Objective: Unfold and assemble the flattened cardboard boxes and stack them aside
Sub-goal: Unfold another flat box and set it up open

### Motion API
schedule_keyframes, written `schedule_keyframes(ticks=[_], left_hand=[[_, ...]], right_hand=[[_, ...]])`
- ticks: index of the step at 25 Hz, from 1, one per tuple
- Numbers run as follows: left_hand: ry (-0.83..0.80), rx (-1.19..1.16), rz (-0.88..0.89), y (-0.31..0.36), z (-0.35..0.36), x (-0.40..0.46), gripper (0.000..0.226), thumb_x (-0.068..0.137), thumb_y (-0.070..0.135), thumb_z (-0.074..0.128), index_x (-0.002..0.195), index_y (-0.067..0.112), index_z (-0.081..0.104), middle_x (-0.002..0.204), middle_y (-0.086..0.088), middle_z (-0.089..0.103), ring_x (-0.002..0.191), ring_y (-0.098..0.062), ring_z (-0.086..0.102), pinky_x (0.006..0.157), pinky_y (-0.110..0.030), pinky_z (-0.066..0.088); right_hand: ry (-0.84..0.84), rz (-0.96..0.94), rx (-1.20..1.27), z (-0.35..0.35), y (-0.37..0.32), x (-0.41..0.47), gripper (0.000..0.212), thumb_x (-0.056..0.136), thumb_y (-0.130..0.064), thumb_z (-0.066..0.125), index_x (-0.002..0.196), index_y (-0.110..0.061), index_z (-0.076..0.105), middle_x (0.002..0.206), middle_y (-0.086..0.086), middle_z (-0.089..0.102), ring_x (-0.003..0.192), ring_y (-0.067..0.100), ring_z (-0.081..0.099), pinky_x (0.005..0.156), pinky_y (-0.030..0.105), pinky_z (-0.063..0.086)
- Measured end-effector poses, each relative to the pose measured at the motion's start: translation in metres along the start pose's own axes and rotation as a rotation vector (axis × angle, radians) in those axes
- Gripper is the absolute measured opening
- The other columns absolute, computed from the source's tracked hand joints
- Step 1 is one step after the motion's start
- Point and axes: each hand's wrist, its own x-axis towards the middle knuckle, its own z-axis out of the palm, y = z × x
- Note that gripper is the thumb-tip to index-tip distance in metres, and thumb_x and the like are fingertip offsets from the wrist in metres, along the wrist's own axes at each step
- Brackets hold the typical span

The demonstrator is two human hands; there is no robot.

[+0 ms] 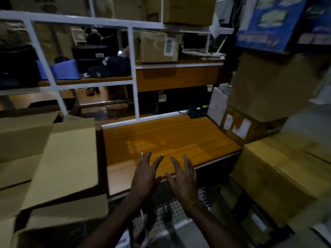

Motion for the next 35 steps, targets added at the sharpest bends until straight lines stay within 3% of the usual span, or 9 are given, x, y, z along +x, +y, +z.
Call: schedule_keyframes(ticks=[4,8,11,18,21,24,27,30,35], left_hand=[[-0.118,-0.018,0.140,0.072,0.049,0.041,0.088,0.090,0.024,0.070,0.154,0.037,0.013,0.164,-0.009,0.000,0.150,-0.034,-0.002,0.113,-0.052,0.033],[-0.221,-0.045,0.296,0.141,0.090,0.073,0.095,0.087,0.025,0.074,0.155,0.035,0.010,0.164,-0.009,-0.001,0.150,-0.035,-0.001,0.114,-0.050,0.032],[-0.264,-0.064,0.402,0.186,0.122,0.093,0.096,0.088,0.025,0.071,0.156,0.035,0.004,0.164,-0.008,-0.004,0.151,-0.033,-0.001,0.116,-0.047,0.030],[-0.348,-0.304,0.551,0.261,0.199,0.153,0.076,0.079,0.071,0.019,0.147,0.051,-0.010,0.163,-0.009,-0.012,0.151,-0.031,-0.001,0.118,-0.052,0.025],[-0.347,-0.320,0.612,0.280,0.228,0.191,0.080,0.084,0.066,0.038,0.146,0.057,-0.011,0.161,-0.007,-0.020,0.150,-0.035,-0.002,0.117,-0.055,0.025],[-0.298,-0.268,0.647,0.295,0.247,0.230,0.092,0.086,0.038,0.066,0.146,0.059,-0.001,0.161,-0.007,-0.020,0.149,-0.039,-0.003,0.111,-0.056,0.034],[-0.335,-0.298,0.646,0.301,0.267,0.258,0.095,0.084,0.040,0.071,0.145,0.062,0.001,0.160,-0.005,-0.025,0.149,-0.040,-0.003,0.112,-0.056,0.033],[-0.334,-0.510,0.673,0.293,0.291,0.276,0.092,0.083,0.034,0.075,0.148,0.056,0.015,0.161,-0.006,-0.023,0.150,-0.034,0.004,0.109,-0.049,0.040],[-0.342,-0.599,0.599,0.286,0.312,0.290,0.082,0.082,0.049,0.072,0.150,0.043,0.028,0.162,-0.013,0.002,0.149,-0.029,0.009,0.117,-0.048,0.025]], right_hand=[[0.040,0.142,-0.046,-0.032,0.078,-0.004,0.062,0.101,-0.047,0.048,0.154,-0.040,0.018,0.165,0.008,0.004,0.151,0.031,0.005,0.116,0.053,0.024],[0.162,0.281,-0.144,-0.061,0.144,-0.013,0.067,0.091,-0.042,0.064,0.150,-0.035,0.034,0.159,0.016,0.025,0.145,0.037,0.028,0.108,0.056,0.038],[0.126,0.432,-0.150,-0.074,0.193,-0.026,0.067,0.095,-0.042,0.056,0.153,-0.040,0.022,0.161,0.014,0.018,0.147,0.035,0.021,0.114,0.054,0.030],[0.349,0.596,-0.194,-0.089,0.288,-0.035,0.075,0.093,-0.042,0.050,0.151,-0.050,0.002,0.160,0.014,0.024,0.149,0.036,0.018,0.117,0.058,0.022],[0.467,0.756,-0.244,-0.101,0.311,-0.030,0.092,0.081,-0.030,0.073,0.149,-0.036,0.011,0.159,0.023,0.018,0.143,0.042,0.021,0.106,0.064,0.035],[0.347,0.943,-0.295,-0.105,0.340,-0.022,0.081,0.081,-0.039,0.072,0.148,-0.037,0.026,0.161,0.021,0.003,0.145,0.043,0.013,0.107,0.062,0.033],[0.425,1.039,-0.285,-0.099,0.358,-0.018,0.079,0.084,-0.037,0.073,0.148,-0.042,0.027,0.161,0.021,0.000,0.145,0.045,0.013,0.106,0.061,0.036],[0.564,1.018,-0.169,-0.089,0.366,-0.019,0.090,0.081,-0.020,0.079,0.148,-0.044,0.023,0.161,-0.001,-0.027,0.148,0.042,0.012,0.103,0.054,0.042],[0.607,1.029,-0.048,-0.077,0.374,-0.020,0.094,0.093,-0.018,0.065,0.146,-0.061,0.001,0.157,-0.012,0.002,0.146,0.037,0.024,0.107,0.056,0.040]])
